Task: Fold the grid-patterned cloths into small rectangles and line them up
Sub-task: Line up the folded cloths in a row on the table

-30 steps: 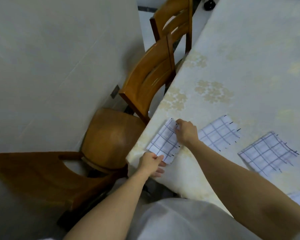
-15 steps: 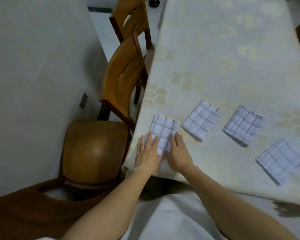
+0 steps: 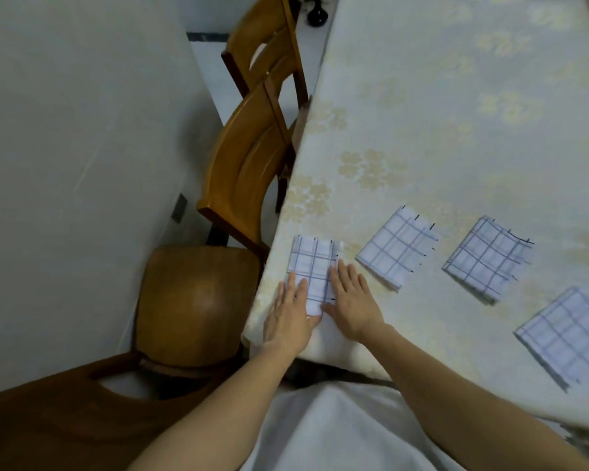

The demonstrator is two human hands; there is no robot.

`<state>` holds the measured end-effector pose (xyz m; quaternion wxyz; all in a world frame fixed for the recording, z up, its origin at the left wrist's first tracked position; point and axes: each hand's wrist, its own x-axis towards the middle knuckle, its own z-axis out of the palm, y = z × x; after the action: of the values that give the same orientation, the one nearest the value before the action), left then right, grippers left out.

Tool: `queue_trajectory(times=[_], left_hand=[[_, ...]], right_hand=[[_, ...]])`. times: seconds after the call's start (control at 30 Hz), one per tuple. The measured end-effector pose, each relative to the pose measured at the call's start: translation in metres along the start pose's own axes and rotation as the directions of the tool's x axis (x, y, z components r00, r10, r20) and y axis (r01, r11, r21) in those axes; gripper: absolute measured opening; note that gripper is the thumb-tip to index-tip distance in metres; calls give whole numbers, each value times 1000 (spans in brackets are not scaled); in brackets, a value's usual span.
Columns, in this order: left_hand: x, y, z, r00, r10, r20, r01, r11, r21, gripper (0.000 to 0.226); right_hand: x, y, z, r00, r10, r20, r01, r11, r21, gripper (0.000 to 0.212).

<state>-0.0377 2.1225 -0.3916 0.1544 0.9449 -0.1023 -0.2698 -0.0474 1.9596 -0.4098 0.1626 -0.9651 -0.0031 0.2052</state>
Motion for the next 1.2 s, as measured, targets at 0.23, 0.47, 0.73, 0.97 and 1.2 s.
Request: queue_trajectory(times=[0.23, 0.47, 0.73, 0.97, 1.2], left_hand=[[0, 10, -1, 1000, 8, -23, -6, 998, 68, 80], [5, 21, -5, 998, -27, 65, 23, 997, 68, 79], [39, 82, -41, 992, 94, -79, -96, 995, -22, 58], [90, 140, -34, 995, 53, 80, -43, 992, -115, 53], [106, 152, -24, 998, -27, 57, 28, 999, -27, 40]], right_hand=[[-1, 1, -4, 996, -16, -88, 28, 990, 135, 69], [-5, 6, -15, 999, -50, -3, 50, 990, 134, 62], [-15, 54, -33, 890, 243, -387, -225, 970, 91, 44], [-30, 88, -30, 944, 205, -259, -180, 977, 118, 46], [-39, 114, -33, 943, 177, -281, -120, 971, 207, 41]])
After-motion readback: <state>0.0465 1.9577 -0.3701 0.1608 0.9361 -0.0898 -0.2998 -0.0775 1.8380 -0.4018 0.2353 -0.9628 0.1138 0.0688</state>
